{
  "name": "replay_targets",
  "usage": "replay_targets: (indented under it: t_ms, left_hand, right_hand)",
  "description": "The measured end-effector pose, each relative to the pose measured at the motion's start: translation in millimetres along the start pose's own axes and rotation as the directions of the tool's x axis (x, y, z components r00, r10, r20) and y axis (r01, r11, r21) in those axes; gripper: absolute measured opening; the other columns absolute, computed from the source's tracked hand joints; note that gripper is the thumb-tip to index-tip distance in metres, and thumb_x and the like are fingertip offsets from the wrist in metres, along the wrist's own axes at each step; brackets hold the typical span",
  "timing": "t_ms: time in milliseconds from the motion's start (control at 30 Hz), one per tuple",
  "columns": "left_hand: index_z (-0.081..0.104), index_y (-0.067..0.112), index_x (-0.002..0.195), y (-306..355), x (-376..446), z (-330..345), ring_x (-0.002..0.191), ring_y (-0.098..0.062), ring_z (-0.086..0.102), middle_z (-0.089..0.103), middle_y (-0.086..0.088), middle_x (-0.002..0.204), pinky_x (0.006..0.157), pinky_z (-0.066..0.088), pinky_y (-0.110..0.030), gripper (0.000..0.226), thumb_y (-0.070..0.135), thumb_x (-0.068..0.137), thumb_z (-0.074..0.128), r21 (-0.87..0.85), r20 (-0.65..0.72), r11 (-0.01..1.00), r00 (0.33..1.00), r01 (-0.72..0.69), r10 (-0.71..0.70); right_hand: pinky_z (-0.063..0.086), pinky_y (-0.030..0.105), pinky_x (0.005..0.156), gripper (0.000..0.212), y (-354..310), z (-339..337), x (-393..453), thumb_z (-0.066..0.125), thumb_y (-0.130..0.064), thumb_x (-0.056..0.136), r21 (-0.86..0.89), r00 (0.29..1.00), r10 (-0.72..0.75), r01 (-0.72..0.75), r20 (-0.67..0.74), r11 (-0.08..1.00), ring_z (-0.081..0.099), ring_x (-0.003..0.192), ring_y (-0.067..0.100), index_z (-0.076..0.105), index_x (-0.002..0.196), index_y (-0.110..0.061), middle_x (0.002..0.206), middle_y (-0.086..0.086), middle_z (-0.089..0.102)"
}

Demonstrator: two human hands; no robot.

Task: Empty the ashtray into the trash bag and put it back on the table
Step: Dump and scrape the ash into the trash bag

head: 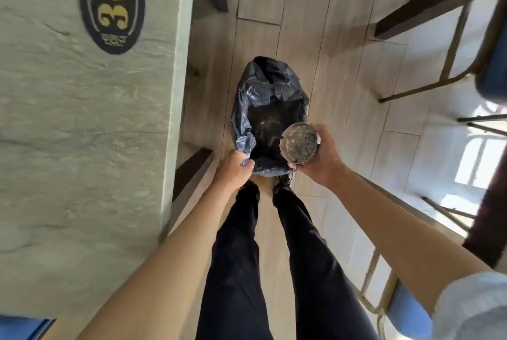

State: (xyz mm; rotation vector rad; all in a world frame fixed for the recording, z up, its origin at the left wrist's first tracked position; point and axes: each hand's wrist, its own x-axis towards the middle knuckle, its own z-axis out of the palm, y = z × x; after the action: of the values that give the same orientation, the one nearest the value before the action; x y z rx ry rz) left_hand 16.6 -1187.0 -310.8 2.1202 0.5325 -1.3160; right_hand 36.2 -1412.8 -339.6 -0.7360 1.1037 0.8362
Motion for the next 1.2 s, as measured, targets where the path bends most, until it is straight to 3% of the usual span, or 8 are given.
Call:
replay_targets:
  t_ms: [267,433,600,733,800,933,1100,1200]
  left_hand:
    - [0.056,0.01,0.134,-6.4,66.7,35.9,0.126,-0.03,0.054,0.059,-0.011,0.136,0.098,0.042,-0.034,0.041,0.03,0.099,0.052,-0.172,-0.131,0.984,0.99,0.036,-0.059]
    - [0.049,0.01,0.139,-20.9,86.1,55.1,0.129,-0.032,0.048,0.05,-0.016,0.141,0.101,0.04,-0.037,0.045,0.03,0.098,0.053,-0.148,-0.133,0.986,0.986,0.076,-0.096]
    - [0.045,0.011,0.144,-38.8,89.7,63.3,0.136,-0.031,0.044,0.048,-0.013,0.146,0.107,0.036,-0.036,0.051,0.027,0.097,0.056,-0.155,-0.103,0.981,0.985,0.12,-0.136]
    - [0.036,0.011,0.152,-42.9,88.9,68.0,0.144,-0.027,0.035,0.038,-0.01,0.156,0.114,0.029,-0.035,0.06,0.028,0.098,0.055,-0.173,-0.054,0.977,0.989,0.128,-0.139]
    - [0.033,0.012,0.154,-42.4,89.1,70.1,0.147,-0.025,0.032,0.034,-0.008,0.159,0.116,0.027,-0.034,0.062,0.028,0.098,0.054,-0.179,-0.042,0.976,0.99,0.123,-0.132]
    - [0.03,0.013,0.155,-41.0,89.9,72.4,0.148,-0.023,0.029,0.031,-0.006,0.16,0.117,0.024,-0.034,0.063,0.027,0.098,0.053,-0.197,-0.05,0.973,0.99,0.122,-0.134]
    - [0.027,0.016,0.157,-38.6,90.3,75.8,0.15,-0.022,0.025,0.027,-0.004,0.162,0.118,0.022,-0.035,0.065,0.03,0.099,0.053,-0.24,-0.037,0.962,0.989,0.129,-0.142]
    - [0.027,0.017,0.156,-37.8,89.6,76.9,0.148,-0.023,0.029,0.028,-0.004,0.162,0.12,0.026,-0.038,0.066,0.029,0.098,0.053,-0.254,-0.032,0.958,0.988,0.136,-0.149]
  right_hand:
    - [0.055,0.036,0.078,0.058,16.4,-19.7,77.6,0.055,-0.055,0.089,-0.074,0.984,0.006,-0.019,-0.177,0.997,0.068,0.1,0.028,0.068,0.127,-0.013,0.12,0.016,0.072]
    - [0.05,0.041,0.09,0.048,23.5,-28.7,107.2,0.049,-0.062,0.095,-0.245,0.982,-0.04,-0.007,-0.185,0.97,0.065,0.096,0.026,0.07,0.108,-0.02,0.106,0.009,0.072]
    - [0.055,0.037,0.081,0.051,20.7,-35.6,126.7,0.056,-0.065,0.09,-0.364,0.967,-0.121,0.032,-0.224,0.931,0.071,0.088,0.024,0.071,0.106,-0.018,0.102,0.008,0.074]
    - [0.048,0.047,0.109,0.054,17.8,-29.2,127.3,0.057,-0.069,0.084,-0.418,0.956,-0.152,0.036,-0.25,0.908,0.07,0.114,0.027,0.075,0.105,-0.023,0.11,0.005,0.08]
    - [0.044,0.053,0.113,0.063,17.5,-25.2,125.9,0.056,-0.074,0.077,-0.476,0.957,-0.165,0.034,-0.237,0.879,0.068,0.117,0.027,0.072,0.113,-0.026,0.116,0.004,0.077]
    - [0.046,0.047,0.104,0.05,20.1,-21.2,125.1,0.05,-0.069,0.083,-0.47,0.946,-0.182,0.036,-0.268,0.882,0.065,0.103,0.025,0.071,0.095,-0.025,0.104,0.002,0.072]
    - [0.047,0.05,0.106,0.068,29.9,-24.1,129.7,0.051,-0.076,0.072,-0.448,0.935,-0.157,-0.002,-0.317,0.894,0.066,0.113,0.03,0.069,0.106,-0.02,0.115,0.006,0.073]
    - [0.051,0.047,0.101,0.06,31.3,-20.5,126.3,0.053,-0.073,0.074,-0.412,0.931,-0.134,-0.02,-0.34,0.911,0.067,0.107,0.026,0.071,0.105,-0.025,0.113,0.005,0.073]
